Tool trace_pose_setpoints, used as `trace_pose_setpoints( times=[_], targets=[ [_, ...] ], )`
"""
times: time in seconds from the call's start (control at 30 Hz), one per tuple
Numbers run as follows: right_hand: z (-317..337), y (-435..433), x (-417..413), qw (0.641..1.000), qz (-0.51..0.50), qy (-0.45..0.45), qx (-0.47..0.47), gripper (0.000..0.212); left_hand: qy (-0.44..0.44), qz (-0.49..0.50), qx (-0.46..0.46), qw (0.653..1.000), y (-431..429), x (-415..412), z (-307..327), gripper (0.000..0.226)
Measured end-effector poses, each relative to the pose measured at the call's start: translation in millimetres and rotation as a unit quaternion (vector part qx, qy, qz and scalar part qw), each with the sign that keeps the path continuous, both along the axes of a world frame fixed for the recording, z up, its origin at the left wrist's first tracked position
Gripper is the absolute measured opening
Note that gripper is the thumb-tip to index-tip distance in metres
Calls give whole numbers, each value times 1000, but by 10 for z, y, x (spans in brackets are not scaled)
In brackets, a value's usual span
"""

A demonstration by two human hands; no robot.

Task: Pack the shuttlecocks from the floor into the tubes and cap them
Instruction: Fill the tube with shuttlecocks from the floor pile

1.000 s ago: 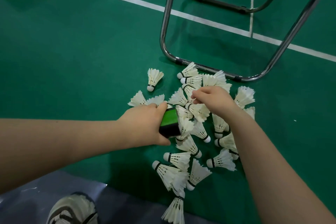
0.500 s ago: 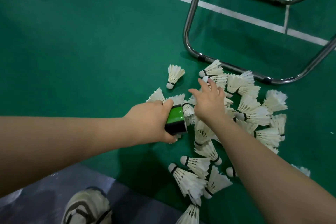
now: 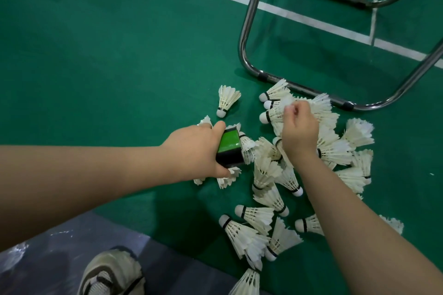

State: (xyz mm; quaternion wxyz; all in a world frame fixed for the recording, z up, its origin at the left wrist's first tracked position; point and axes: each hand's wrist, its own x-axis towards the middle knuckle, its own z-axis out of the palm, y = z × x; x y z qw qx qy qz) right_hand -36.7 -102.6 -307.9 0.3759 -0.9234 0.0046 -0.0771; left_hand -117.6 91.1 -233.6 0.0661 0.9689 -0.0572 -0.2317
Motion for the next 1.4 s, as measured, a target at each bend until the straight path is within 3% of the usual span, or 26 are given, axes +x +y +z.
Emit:
trace_pose_setpoints(
  times=[0.1,0.23,0.33,0.4,0.43,0.5,0.63,0.77,0.83,0.9,0.97,1.03,1.07,1.17,1.33,1.4],
  targets=[
    [175,37,-147,979,-30,-6,200,22,-13,5,-4,1000,-25,34,43,75],
    [478,103,-318,953,67,84,284,27,-13,6,-11,1000,-73,46,98,76],
    [712,32,-335,915,236,236,227,27,-14,6,-12,1000,-101,44,110,77],
    [828,-54,-313,847,352,355,178,15,-16,9,-12,1000,-116,36,114,79],
    [876,-91,-304,819,366,405,177,11,-16,10,-10,1000,-125,31,117,79],
    [920,-164,-288,782,367,465,196,23,-16,3,-10,1000,-157,17,122,75],
    [880,-141,-341,716,417,509,231,39,-24,-13,-18,999,-241,12,130,70],
    [771,11,-453,703,430,519,228,49,-16,-7,-13,1000,-188,-15,114,65],
    [772,66,-466,717,437,504,202,37,-11,-6,-3,1000,-160,-30,104,67],
    [787,88,-400,779,354,466,224,19,-10,6,-6,1000,-150,-12,107,73],
    [755,75,-281,851,144,412,293,21,-9,18,-6,1000,-145,11,117,80],
    [668,27,-200,878,-21,375,298,19,-1,17,1,1000,-131,1,108,83],
    [608,6,-196,880,-38,389,270,15,4,12,5,1000,-123,-14,97,82],
    [387,35,-286,841,8,482,246,19,6,1,13,1000,-81,-47,78,75],
    [67,250,-422,751,-77,533,384,37,-4,5,16,1000,-48,-40,94,75],
    [24,313,-438,730,-108,535,410,37,-4,3,12,1000,-58,-46,93,74]
  ],
)
